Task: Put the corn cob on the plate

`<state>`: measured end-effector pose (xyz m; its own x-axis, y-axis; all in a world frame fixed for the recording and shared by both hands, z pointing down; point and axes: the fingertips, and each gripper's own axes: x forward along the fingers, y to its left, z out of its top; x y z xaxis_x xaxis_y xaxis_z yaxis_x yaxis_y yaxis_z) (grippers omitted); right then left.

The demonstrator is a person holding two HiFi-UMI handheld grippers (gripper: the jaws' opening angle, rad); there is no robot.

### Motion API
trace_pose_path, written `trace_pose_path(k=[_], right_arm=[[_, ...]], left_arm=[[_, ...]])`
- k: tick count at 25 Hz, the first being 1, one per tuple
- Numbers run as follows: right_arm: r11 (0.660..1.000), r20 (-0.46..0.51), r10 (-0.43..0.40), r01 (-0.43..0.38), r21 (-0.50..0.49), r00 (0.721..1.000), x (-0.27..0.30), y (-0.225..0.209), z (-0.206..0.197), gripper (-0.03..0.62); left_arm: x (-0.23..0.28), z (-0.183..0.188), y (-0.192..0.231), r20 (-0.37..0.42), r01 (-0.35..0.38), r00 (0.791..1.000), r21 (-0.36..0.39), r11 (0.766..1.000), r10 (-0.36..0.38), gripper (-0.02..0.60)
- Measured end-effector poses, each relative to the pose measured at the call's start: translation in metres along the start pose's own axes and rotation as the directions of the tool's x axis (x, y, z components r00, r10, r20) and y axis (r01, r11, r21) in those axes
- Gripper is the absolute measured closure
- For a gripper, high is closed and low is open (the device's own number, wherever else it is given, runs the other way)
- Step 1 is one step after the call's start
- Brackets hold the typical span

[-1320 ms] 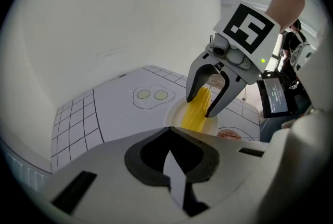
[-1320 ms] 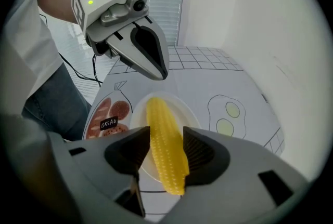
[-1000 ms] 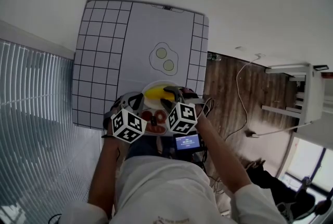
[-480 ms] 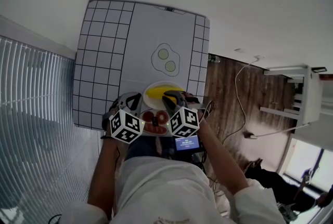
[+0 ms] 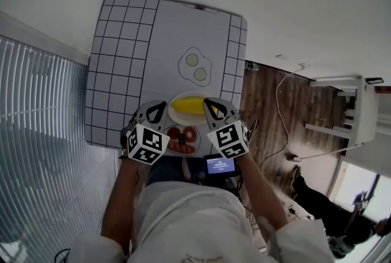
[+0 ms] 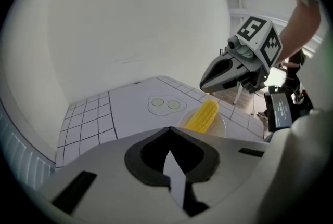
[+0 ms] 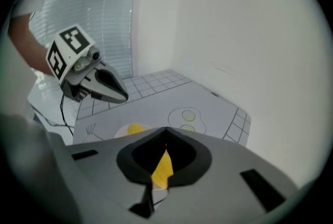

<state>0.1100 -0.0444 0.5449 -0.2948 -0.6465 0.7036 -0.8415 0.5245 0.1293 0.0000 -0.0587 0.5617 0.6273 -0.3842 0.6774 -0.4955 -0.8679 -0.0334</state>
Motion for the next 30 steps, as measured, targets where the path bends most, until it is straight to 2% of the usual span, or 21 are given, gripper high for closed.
trace_pose_path(k=[3,6,8,12,15,19,23,27,30], right_arm=[[0.994,0.076,-0.032,0.024,0.109,0.997,-0.023,-0.01,0.012,0.588],[0.986,0.176,-0.089,0.061,0.158,0.98,-0.059,-0.024,0.027,0.588],[0.978,0.263,-0.151,0.105,0.182,0.953,-0.089,-0.036,0.041,0.588],[0.963,0.426,-0.244,0.167,0.21,0.871,-0.154,-0.049,0.065,0.588],[0.95,0.484,-0.29,0.186,0.252,0.826,-0.19,-0.056,0.065,0.588],[0.935,0.533,-0.327,0.183,0.305,0.781,-0.224,-0.063,0.072,0.588],[0.934,0.595,-0.337,0.179,0.309,0.73,-0.264,-0.061,0.091,0.588],[0.93,0.627,-0.347,0.167,0.328,0.698,-0.291,-0.059,0.098,0.588],[0.928,0.638,-0.361,0.192,0.321,0.681,-0.303,-0.057,0.097,0.588]], left_arm=[[-0.024,0.029,0.01,0.117,-0.031,0.992,-0.142,0.989,0.048,0.575],[-0.06,0.065,0.016,0.232,-0.089,0.962,-0.221,0.971,0.141,0.575],[-0.088,0.085,0.017,0.297,-0.146,0.93,-0.244,0.959,0.217,0.575],[-0.144,0.112,0.01,0.394,-0.244,0.844,-0.323,0.914,0.365,0.575],[-0.174,0.135,-0.003,0.457,-0.291,0.787,-0.316,0.903,0.414,0.575],[-0.203,0.167,-0.031,0.508,-0.318,0.755,-0.271,0.909,0.415,0.575],[-0.237,0.201,-0.055,0.578,-0.36,0.7,-0.22,0.907,0.419,0.575],[-0.25,0.212,-0.067,0.599,-0.376,0.674,-0.226,0.899,0.433,0.575],[-0.253,0.209,-0.073,0.613,-0.377,0.66,-0.229,0.897,0.434,0.575]])
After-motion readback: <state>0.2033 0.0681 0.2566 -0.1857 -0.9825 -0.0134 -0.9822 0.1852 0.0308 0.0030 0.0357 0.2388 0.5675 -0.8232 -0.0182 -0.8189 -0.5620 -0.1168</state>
